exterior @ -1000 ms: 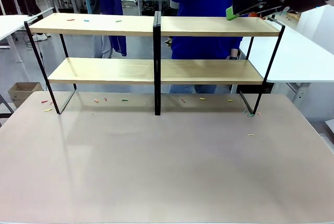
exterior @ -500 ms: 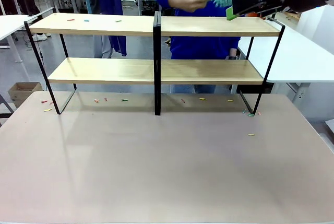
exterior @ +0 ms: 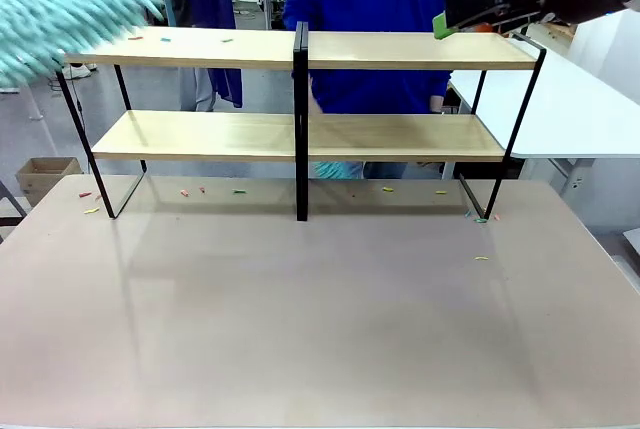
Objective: Clean the shelves.
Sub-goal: Clean another randomly selected level of the Shelf with the Duster.
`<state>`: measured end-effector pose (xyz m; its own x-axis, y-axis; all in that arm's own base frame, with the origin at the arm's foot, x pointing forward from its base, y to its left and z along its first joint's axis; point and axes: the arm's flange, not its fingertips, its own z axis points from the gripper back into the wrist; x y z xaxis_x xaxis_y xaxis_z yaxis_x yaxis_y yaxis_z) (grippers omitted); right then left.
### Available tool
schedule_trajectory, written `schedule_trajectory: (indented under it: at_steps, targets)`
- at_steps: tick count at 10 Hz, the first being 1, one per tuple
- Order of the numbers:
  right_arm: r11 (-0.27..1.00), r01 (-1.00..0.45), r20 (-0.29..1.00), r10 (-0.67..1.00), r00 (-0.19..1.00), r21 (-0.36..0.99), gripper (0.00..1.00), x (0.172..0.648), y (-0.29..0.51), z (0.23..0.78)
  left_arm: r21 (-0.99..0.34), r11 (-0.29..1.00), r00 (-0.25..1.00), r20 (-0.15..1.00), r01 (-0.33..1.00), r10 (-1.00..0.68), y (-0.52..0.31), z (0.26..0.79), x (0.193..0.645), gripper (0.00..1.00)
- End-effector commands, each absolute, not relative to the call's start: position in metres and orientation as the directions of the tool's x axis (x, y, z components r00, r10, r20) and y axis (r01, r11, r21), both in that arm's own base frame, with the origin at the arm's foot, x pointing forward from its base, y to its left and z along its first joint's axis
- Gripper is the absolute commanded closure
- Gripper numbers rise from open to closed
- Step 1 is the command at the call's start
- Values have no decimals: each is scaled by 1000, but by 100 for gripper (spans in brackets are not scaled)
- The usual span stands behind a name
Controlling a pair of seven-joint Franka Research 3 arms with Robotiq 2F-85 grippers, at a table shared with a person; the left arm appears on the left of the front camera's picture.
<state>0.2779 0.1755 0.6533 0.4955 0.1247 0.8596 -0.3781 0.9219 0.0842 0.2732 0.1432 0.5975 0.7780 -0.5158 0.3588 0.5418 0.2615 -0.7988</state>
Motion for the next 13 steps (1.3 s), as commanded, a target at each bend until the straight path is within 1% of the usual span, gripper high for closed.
schedule_trajectory:
  at_steps: [1,2,3,4,5,7,8,9,10,11,12,13]
  targets:
    - [922,-377,860,123,496,86,0,278,174,653,-809,326,698,140,490,-702,82,542,265,88]
    - [922,-377,860,123,496,86,0,278,174,653,-822,348,634,20,451,-773,57,509,257,88]
    - [922,-377,860,123,496,86,0,278,174,653,-813,370,603,-29,450,-797,43,491,251,88]
    - [922,-377,860,123,496,86,0,278,174,653,-799,414,622,-65,436,-781,39,488,248,88]
    - [922,-377,860,123,496,86,0,278,174,653,-838,351,644,1,418,-765,45,498,263,88]
    - [922,-377,860,123,496,86,0,278,174,653,-838,351,644,1,418,-765,45,498,263,88]
    - [922,-377,860,123,496,86,0,278,174,653,-826,383,621,-52,413,-782,34,481,256,88]
    - [922,-377,860,123,496,86,0,278,174,653,-829,376,672,0,415,-740,14,476,254,88]
    - [922,-377,860,123,496,86,0,278,174,653,-799,472,793,11,374,-609,-20,465,270,88]
    - [922,-377,860,123,496,86,0,278,174,653,-760,522,804,1,387,-595,-56,456,283,88]
    - [922,-377,860,123,496,86,0,278,174,653,-718,558,811,15,416,-585,-90,448,291,88]
    - [922,-377,860,123,496,86,0,278,174,653,-612,662,859,56,432,-510,-124,438,296,88]
